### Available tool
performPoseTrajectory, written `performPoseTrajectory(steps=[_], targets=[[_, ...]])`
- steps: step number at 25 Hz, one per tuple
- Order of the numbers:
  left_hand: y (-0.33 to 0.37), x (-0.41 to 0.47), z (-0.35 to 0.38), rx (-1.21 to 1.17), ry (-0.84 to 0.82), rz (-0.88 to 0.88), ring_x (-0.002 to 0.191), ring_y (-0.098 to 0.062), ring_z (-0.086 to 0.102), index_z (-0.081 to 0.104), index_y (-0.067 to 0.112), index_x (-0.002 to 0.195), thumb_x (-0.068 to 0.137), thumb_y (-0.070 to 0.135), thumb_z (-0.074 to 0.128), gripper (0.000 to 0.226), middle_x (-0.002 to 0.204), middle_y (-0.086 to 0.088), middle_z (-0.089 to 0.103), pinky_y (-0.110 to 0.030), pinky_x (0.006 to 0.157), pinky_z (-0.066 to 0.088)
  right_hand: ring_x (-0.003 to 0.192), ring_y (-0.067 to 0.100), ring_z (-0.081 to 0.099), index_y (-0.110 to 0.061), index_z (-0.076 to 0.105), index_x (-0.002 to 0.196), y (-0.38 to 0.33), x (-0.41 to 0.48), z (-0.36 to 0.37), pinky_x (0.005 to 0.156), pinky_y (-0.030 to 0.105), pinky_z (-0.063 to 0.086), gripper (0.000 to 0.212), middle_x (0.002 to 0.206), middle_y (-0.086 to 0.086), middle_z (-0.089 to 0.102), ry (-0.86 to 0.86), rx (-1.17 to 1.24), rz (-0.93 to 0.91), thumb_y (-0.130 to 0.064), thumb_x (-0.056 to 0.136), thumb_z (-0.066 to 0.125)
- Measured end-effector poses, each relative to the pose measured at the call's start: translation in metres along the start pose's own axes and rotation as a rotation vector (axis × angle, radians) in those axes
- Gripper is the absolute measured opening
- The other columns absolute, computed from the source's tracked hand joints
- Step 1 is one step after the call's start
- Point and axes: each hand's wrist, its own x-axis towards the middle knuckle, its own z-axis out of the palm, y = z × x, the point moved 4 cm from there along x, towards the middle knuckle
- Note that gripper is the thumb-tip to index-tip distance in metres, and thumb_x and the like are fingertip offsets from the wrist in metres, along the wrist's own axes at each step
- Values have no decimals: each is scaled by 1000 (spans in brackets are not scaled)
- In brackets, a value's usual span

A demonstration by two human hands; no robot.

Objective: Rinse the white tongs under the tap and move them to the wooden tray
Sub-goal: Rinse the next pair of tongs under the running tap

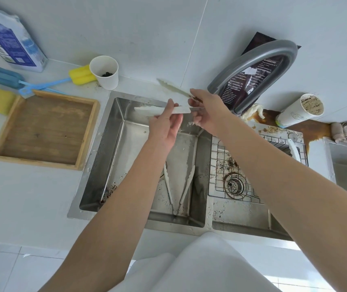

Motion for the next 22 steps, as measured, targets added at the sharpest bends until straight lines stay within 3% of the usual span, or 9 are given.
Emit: performPoseTrajectory(steps=[2, 6, 10, 13, 16, 20, 22], targets=[[-7, -2, -1, -41, 32, -67, 96, -21, 68, 62, -1, 102, 89, 11, 69, 19, 102, -12, 70, -27, 76, 61, 45, 7, 25, -15, 52, 88, 2, 1, -2, 44, 19, 17, 15, 64, -6, 50, -5, 54, 67, -23, 91, 65], [-25, -11, -4, -192, 74, -235, 87, -22, 68, 62, -1, 99, 89, 11, 68, 17, 94, -14, 70, -30, 78, 60, 38, 5, 17, -16, 46, 71, 3, 2, -6, 38, 16, 14, 26, 52, -8, 36, 23, 83, 196, -21, 91, 62], [-41, -18, -8, -310, 121, -338, 81, -24, 71, 63, -2, 106, 83, 11, 75, 29, 100, -15, 72, -31, 67, 62, 36, 4, 20, -18, 44, 65, 5, 2, -6, 40, 15, 16, 30, 49, -9, 36, 61, 106, 203, -17, 94, 54], [-46, -20, -6, -360, 145, -355, 83, -24, 70, 62, -3, 108, 83, 12, 76, 33, 108, -14, 70, -30, 64, 61, 40, 4, 25, -17, 50, 72, 4, -1, -4, 42, 15, 19, 28, 61, -7, 47, 20, 172, 124, -23, 98, 57], [-46, -22, -1, -370, 143, -346, 82, -26, 70, 61, -4, 99, 83, 9, 76, 26, 95, -17, 70, -31, 69, 60, 44, 6, 33, -15, 55, 83, 0, -8, -7, 44, 18, 27, 19, 69, -3, 63, 11, 135, -13, -25, 96, 63], [-46, -21, 6, -334, 103, -358, 106, -29, 67, 57, -4, 100, 91, 6, 65, 16, 92, -21, 67, -35, 88, 56, 51, 10, 47, -6, 64, 96, 0, -23, -30, 48, 20, 39, 14, 62, -3, 65, 63, 30, -200, -19, 99, 59], [-48, -20, 10, -314, 63, -355, 105, -29, 67, 56, -4, 102, 95, 4, 59, 11, 91, -22, 66, -39, 88, 55, 52, 10, 51, -5, 65, 99, 5, -30, -44, 51, 21, 42, 16, 63, -3, 65, 54, -2, -258, -19, 100, 57]])
